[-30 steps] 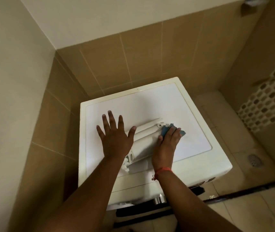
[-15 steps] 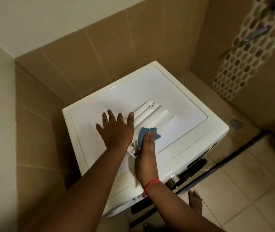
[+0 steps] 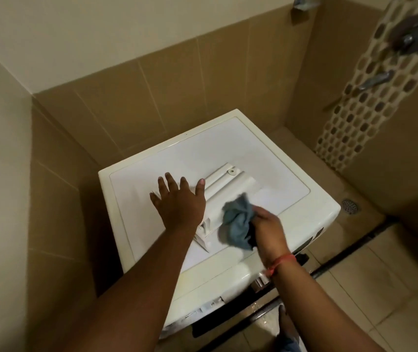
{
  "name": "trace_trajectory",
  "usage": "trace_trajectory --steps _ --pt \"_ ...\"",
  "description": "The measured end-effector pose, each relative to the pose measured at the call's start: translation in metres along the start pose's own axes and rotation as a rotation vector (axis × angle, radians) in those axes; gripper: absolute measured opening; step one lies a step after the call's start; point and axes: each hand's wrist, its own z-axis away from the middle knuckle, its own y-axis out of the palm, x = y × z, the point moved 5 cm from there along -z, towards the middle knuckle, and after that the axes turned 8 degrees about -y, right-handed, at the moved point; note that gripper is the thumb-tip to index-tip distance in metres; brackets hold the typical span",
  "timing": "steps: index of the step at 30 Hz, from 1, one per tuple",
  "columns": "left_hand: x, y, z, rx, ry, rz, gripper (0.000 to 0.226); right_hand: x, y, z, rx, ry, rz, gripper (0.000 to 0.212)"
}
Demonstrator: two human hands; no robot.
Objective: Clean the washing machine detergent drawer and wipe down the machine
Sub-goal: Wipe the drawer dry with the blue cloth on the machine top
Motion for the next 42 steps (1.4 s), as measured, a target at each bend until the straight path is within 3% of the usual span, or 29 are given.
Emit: trace_trajectory --steps 2,4,7,11,13,15,17,18,20,22,24,28,30,32,35,38,42 --pt "0.0 -0.002 0.0 -0.02 -0.005 -0.011 0.08 0.007 -0.026 -0.026 -0.258 -0.029 0.03 0.041" --pt "-0.001 -0.002 0.0 -0.023 0.0 -0.02 0.08 0.013 -0.029 -0.051 -0.318 -0.099 0.18 0.043" --pt "-0.003 -0.002 -0.001 -0.012 -0.004 -0.04 0.079 0.014 0.003 -0.069 -0.202 -0.214 0.48 0.035" --pt "-0.003 0.0 -0.002 0.0 -0.012 -0.058 0.077 0.005 0.04 -0.032 -0.136 -0.233 0.519 0.026" --pt "-0.003 0.001 -0.003 0.012 -0.019 -0.071 0.079 -0.003 0.055 0.0 0.063 -0.272 0.556 0.028" --pt "-0.003 0.0 -0.003 0.031 -0.02 -0.088 0.083 -0.006 0.064 0.026 0.362 -0.338 0.525 0.032" --pt "-0.004 0.0 -0.001 0.046 -0.009 -0.104 0.084 0.002 0.055 0.027 0.565 -0.281 0.421 0.032" --pt "-0.006 0.001 0.0 0.051 0.003 -0.111 0.083 0.009 0.044 0.019 0.57 -0.238 0.388 0.028" --pt "-0.008 0.003 0.002 0.057 0.027 -0.124 0.081 0.031 0.017 -0.006 0.427 -0.277 0.384 0.022" --pt "-0.01 0.003 0.003 0.046 0.033 -0.13 0.082 0.055 -0.004 -0.034 0.298 -0.425 0.451 0.021" --pt "-0.012 0.002 0.003 0.032 0.035 -0.139 0.083 0.074 -0.004 -0.06 0.274 -0.614 0.603 0.026" --pt "-0.015 -0.001 0.004 -0.036 -0.026 -0.15 0.082 0.062 0.04 -0.079 0.661 -0.818 1.041 0.042" --pt "-0.015 -0.003 0.005 -0.072 -0.067 -0.103 0.084 0.046 0.065 -0.066 0.871 -0.935 1.076 0.039" --pt "-0.014 -0.005 0.005 -0.093 -0.109 -0.046 0.082 0.041 0.078 -0.057 0.969 -1.064 1.064 0.042" --pt "-0.009 -0.005 0.006 -0.093 -0.193 0.024 0.076 0.039 0.065 -0.081 0.965 -1.114 1.14 0.045" --pt "-0.007 -0.004 0.005 -0.077 -0.234 0.093 0.074 0.04 0.036 -0.122 0.817 -1.015 1.182 0.052" --pt "-0.007 -0.004 0.004 -0.045 -0.228 0.124 0.077 0.047 0.06 -0.119 0.834 -1.084 1.139 0.033"
